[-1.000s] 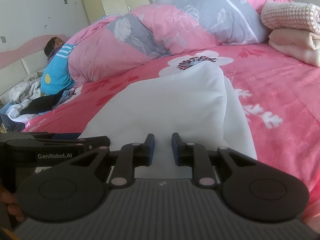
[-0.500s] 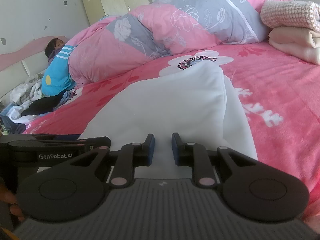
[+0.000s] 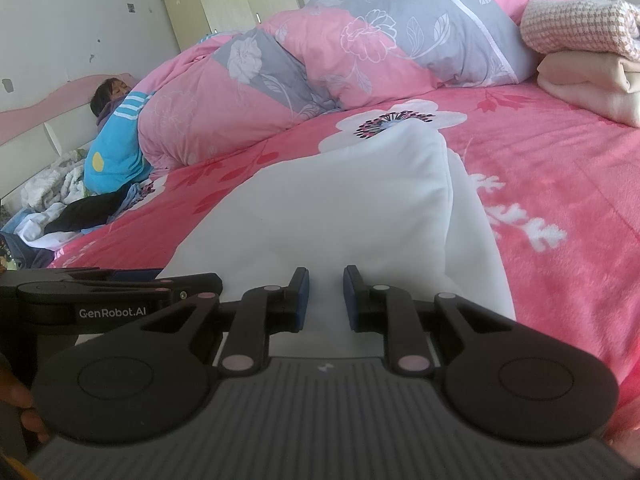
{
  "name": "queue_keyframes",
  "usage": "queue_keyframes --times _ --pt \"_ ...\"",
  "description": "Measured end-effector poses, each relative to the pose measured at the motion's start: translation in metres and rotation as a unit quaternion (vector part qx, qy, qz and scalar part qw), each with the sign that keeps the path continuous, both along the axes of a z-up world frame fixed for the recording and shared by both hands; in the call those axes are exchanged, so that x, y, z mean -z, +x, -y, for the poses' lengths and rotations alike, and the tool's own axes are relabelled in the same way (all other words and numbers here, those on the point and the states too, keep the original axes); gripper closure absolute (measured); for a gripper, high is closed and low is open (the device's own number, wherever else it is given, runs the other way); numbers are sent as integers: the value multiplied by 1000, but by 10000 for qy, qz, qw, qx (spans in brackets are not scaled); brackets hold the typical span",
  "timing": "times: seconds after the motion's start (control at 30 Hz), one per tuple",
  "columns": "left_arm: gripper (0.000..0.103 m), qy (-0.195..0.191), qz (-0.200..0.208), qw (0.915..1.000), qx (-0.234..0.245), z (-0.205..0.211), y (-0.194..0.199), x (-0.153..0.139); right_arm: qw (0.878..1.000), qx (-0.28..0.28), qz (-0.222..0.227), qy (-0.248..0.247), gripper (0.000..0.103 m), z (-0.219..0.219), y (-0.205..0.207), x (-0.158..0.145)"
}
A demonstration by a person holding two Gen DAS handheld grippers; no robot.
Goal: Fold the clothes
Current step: 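Position the open right gripper over the folded white shirt's edge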
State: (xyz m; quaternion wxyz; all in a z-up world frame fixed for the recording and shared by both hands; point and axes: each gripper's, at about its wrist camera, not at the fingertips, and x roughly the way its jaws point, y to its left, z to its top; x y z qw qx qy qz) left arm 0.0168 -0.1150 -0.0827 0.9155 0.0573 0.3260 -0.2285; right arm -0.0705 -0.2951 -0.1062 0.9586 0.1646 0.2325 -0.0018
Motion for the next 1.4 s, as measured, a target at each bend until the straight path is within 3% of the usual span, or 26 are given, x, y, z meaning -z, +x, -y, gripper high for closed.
queue_keyframes --times 0.53,0.87,1.03,1.2,1.4 --pt "25 30 12 10000 5 0 1 -1 10000 -9 -9 -12 86 -1 -1 0" --pt "26 74 336 9992 205 8 3 -27 10000 -24 -14 -28 86 -1 0 1" --pt "21 169 -112 9997 123 19 24 -13 10000 -24 -71 -45 86 -2 1 -2" --pt "17 192 -177 9996 86 19 28 -9 9999 -74 -125 -39 84 -3 0 -15" --pt "16 208 -256 9994 41 21 32 -9 9994 -71 148 -312 84 4 11 -41"
